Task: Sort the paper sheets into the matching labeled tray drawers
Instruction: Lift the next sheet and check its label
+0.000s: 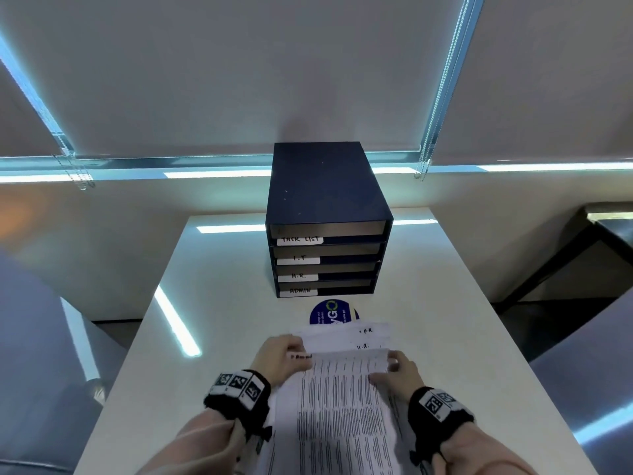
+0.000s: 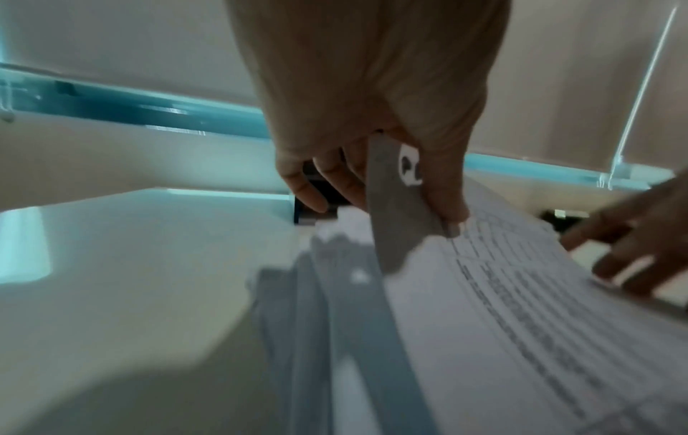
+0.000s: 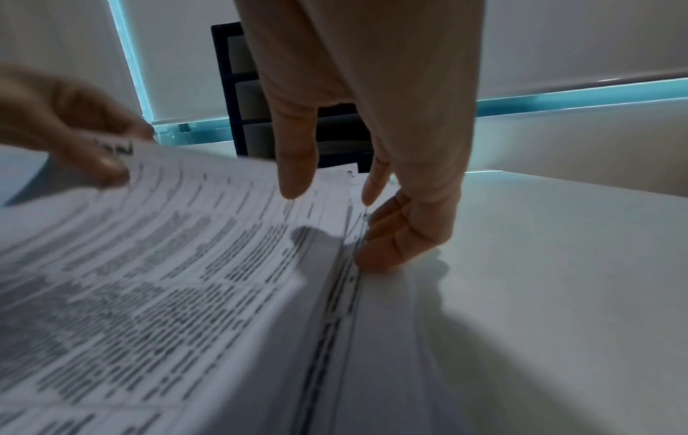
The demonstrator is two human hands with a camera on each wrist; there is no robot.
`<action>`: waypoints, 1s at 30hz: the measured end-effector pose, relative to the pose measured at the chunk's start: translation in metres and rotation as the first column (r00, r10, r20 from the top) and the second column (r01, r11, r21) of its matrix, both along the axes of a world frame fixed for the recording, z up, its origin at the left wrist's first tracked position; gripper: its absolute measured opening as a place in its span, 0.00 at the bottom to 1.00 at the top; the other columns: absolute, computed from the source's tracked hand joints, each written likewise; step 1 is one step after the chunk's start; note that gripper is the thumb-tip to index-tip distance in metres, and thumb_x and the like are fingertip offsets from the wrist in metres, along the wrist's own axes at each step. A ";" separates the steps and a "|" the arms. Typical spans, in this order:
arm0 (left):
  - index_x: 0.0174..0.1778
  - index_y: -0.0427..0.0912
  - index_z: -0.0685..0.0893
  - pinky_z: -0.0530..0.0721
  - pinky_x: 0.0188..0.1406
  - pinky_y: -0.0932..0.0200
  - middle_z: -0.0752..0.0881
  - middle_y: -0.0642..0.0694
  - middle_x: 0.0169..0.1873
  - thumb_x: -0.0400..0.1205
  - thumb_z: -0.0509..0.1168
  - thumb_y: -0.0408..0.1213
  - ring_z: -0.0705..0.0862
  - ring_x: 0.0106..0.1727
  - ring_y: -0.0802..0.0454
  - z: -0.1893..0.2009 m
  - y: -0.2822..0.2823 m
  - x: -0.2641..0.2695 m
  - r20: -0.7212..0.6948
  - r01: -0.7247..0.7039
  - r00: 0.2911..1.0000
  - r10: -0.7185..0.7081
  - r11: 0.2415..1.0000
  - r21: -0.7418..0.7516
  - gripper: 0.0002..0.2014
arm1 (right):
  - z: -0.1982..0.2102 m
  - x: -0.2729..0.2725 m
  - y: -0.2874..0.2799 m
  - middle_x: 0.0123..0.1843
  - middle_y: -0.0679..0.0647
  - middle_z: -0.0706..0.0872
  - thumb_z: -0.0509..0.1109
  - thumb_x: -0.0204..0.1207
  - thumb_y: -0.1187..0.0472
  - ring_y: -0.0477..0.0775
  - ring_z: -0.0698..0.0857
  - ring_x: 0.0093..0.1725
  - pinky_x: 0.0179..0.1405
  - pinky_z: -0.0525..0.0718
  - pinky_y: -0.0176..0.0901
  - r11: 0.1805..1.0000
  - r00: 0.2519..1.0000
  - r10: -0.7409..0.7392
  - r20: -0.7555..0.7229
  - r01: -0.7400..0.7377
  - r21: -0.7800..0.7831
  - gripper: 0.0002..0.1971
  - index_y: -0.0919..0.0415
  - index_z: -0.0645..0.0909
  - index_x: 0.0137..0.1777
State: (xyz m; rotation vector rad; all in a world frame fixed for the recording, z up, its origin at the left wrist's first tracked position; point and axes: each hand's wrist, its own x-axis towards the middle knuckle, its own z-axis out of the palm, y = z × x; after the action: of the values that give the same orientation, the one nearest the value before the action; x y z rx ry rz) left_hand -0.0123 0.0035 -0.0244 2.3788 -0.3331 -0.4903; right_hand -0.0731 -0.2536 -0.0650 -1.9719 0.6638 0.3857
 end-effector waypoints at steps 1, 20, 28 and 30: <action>0.30 0.50 0.81 0.78 0.43 0.58 0.83 0.54 0.33 0.72 0.75 0.47 0.78 0.33 0.61 0.013 0.000 0.003 -0.036 -0.042 0.999 0.038 0.991 -0.125 0.11 | 0.006 0.001 -0.001 0.57 0.64 0.83 0.79 0.68 0.67 0.57 0.84 0.47 0.45 0.83 0.42 0.995 0.999 -0.036 0.041 0.032 0.094 0.22 0.61 0.75 0.59; 0.66 0.30 0.79 0.84 0.55 0.48 0.84 0.30 0.60 0.89 0.50 0.45 0.84 0.59 0.36 0.063 0.008 0.047 -0.644 -0.650 0.743 0.182 0.426 -0.629 0.22 | 0.059 0.011 -0.008 0.55 0.64 0.90 0.63 0.80 0.73 0.58 0.91 0.47 0.40 0.89 0.46 0.706 0.986 -0.109 0.126 -0.013 0.708 0.14 0.67 0.80 0.63; 0.66 0.28 0.78 0.78 0.67 0.38 0.84 0.31 0.60 0.83 0.63 0.49 0.84 0.60 0.35 0.038 0.007 0.066 -0.654 -0.733 0.662 0.366 0.496 -0.466 0.27 | 0.001 -0.007 0.002 0.71 0.64 0.80 0.70 0.73 0.68 0.64 0.83 0.67 0.67 0.80 0.65 0.714 0.983 -0.180 -0.022 0.146 0.685 0.29 0.60 0.69 0.74; 0.75 0.29 0.69 0.77 0.69 0.47 0.79 0.33 0.68 0.78 0.66 0.53 0.80 0.66 0.36 0.023 0.002 0.067 -0.618 -0.689 0.666 0.417 0.662 -0.295 0.38 | -0.013 -0.015 0.006 0.81 0.60 0.67 0.78 0.60 0.61 0.62 0.71 0.78 0.78 0.67 0.66 0.735 0.980 -0.192 -0.045 0.174 0.655 0.49 0.58 0.60 0.82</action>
State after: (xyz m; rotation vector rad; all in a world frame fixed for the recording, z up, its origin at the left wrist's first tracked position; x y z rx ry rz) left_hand 0.0543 0.0052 -0.0011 1.6074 0.4929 -0.5963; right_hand -0.0877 -0.2473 -0.0781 -1.2180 0.5933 0.4033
